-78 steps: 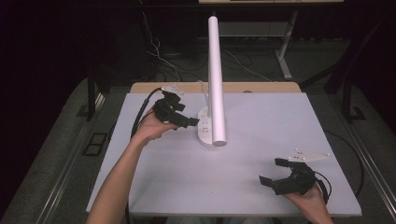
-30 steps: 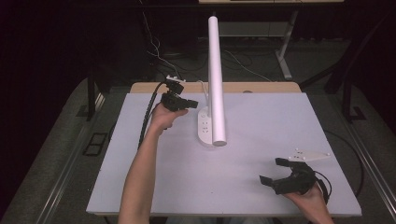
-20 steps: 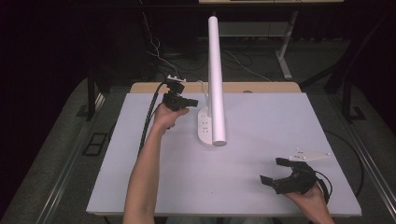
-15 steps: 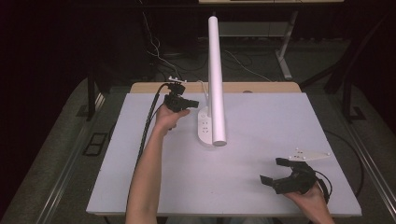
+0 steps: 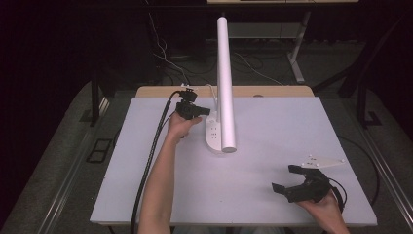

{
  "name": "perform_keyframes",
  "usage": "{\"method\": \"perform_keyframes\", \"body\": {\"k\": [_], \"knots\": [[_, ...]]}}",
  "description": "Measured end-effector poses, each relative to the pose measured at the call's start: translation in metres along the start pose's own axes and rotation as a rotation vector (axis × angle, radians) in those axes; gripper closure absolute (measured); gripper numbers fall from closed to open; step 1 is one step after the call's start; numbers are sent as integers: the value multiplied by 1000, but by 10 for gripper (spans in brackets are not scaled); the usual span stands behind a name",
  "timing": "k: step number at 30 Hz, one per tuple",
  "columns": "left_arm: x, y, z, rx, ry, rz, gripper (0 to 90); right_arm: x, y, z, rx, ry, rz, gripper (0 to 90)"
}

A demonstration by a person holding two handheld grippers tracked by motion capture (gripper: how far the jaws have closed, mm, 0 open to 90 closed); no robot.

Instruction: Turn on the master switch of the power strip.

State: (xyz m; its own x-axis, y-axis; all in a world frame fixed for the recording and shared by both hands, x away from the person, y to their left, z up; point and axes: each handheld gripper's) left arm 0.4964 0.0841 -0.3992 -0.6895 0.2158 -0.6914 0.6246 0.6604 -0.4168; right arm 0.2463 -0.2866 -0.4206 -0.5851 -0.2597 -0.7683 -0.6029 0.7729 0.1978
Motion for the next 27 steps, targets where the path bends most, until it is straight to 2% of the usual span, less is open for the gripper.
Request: {"method": "perform_keyframes", "body": {"k": [4,6,10,12,15,16,17,18,21,23,25,27], "knots": [[2,1,3,-2,17,1,899,0,0,0,-1,2,-6,0],[3,0,7,-2,1,-23,899,0,1,1,-2,7,-8,0],[5,1,11,-2,7,-26,899,0,1,1,0,9,-6,0],[6,2,12,-1,30,-7,900,0,1,1,0,10,-7,0],[9,0,18,-9,28,-21,900,0,1,1,1,13,-10,0],[10,-1,20,-12,41,-14,899,0,1,2,-1,14,-11,0],[11,1,20,-10,63,9,899,0,1,2,-1,14,-11,0],[12,-1,24,-9,39,-18,900,0,1,2,-2,15,-12,0],[13,-2,26,-20,28,-20,900,0,2,2,0,17,-14,0],[13,-1,26,-17,45,2,900,0,2,2,0,18,-14,0],[13,-3,29,-24,19,-17,900,0,2,2,-2,19,-12,0],[13,-4,29,-24,16,-15,900,1,2,2,-2,20,-12,0]]}}
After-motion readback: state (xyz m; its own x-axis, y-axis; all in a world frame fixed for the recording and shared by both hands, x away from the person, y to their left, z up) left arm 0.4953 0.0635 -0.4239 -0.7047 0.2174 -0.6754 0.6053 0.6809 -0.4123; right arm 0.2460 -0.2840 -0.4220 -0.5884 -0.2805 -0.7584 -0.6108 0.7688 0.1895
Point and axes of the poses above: each handheld gripper's, and its own axes: z roughly forward along the jaws, x roughly out of its underside, y roughly to its left, and after that the axes turned 5 degrees about x, right-handed
